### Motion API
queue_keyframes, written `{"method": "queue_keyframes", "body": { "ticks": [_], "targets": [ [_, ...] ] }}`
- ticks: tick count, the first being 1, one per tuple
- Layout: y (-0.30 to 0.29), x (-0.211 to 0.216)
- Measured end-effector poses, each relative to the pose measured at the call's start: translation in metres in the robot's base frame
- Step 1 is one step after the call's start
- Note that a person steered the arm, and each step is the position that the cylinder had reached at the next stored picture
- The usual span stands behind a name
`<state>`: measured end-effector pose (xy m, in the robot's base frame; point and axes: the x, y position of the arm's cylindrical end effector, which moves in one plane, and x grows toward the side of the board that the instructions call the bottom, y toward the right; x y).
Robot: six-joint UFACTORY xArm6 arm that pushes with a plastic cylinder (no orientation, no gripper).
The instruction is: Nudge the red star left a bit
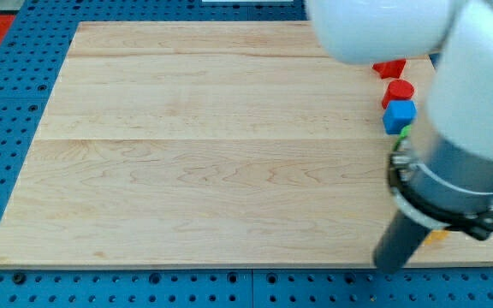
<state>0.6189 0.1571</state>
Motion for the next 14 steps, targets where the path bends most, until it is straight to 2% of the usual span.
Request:
{"method": "queue_keyframes", "body": {
  "ticks": [1, 3, 4, 5, 7, 8, 11, 12, 13, 14],
  "targets": [
    [0.008, 0.0],
    [0.105, -0.002],
    [0.147, -0.05],
    [0.172, -0.122],
    [0.188, -0.213],
    [0.188, -0.237],
    [0.188, -0.24],
    [0.188, -0.255],
    [0.186, -0.288],
    [0.148, -0.296]
  ]
}}
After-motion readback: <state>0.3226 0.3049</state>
